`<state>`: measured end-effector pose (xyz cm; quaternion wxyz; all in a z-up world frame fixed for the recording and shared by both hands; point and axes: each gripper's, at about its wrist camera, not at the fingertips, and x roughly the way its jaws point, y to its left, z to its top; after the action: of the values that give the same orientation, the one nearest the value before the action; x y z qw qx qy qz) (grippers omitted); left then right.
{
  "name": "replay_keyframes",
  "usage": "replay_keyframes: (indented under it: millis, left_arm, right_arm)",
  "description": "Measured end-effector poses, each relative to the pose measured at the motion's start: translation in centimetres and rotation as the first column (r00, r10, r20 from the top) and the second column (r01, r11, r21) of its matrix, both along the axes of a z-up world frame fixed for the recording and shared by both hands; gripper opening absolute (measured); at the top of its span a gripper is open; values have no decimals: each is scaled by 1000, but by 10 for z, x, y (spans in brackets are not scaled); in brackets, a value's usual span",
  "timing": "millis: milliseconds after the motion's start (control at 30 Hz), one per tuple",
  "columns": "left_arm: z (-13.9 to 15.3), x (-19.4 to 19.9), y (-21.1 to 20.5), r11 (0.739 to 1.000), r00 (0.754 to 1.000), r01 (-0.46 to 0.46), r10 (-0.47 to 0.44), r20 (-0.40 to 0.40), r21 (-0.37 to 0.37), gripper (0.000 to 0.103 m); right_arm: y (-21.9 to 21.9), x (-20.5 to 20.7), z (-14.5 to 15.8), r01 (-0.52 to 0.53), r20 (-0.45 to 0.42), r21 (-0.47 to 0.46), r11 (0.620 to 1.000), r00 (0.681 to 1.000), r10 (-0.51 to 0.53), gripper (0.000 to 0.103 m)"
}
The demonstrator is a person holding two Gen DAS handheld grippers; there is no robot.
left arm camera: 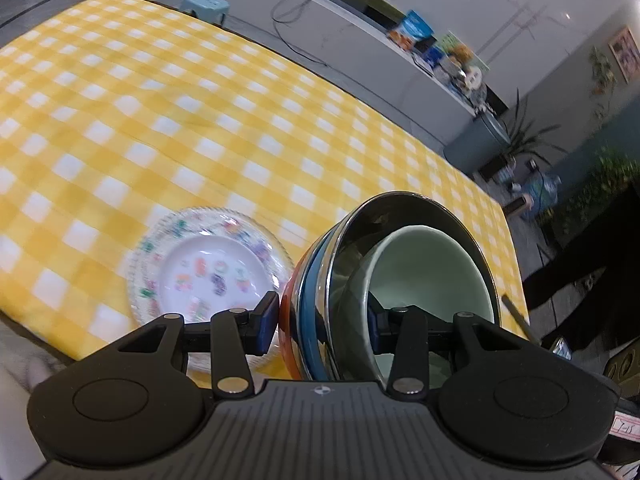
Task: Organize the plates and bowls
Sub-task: 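Lift the bowl stack with both grippers and lower it onto the plates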
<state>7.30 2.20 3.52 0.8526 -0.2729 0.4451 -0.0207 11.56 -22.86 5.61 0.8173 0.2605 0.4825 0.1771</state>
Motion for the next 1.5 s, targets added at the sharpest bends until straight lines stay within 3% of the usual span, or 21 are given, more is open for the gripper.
replay_keyframes:
  millis: [300, 533, 900, 1500]
  left_arm:
    - [8, 4, 47, 996, 996, -86, 86, 6, -17, 48]
    - [-10, 12, 74, 989, 989, -142, 140, -44, -45, 48]
    - [-46, 20, 82, 987, 982, -142, 131, -135, -76, 48]
    - [-53, 24, 73, 993, 982, -119, 114, -150, -25, 47]
  right_arm:
    - [52, 17, 15, -91, 30, -17, 996, 995, 91, 45]
    - [87, 36, 3, -148, 4, -44, 988, 989, 148, 45]
    - [94, 49, -31, -152, -78, -80, 985, 986, 145, 44]
    - [90, 54, -49, -144, -119, -62, 988, 984, 136, 46]
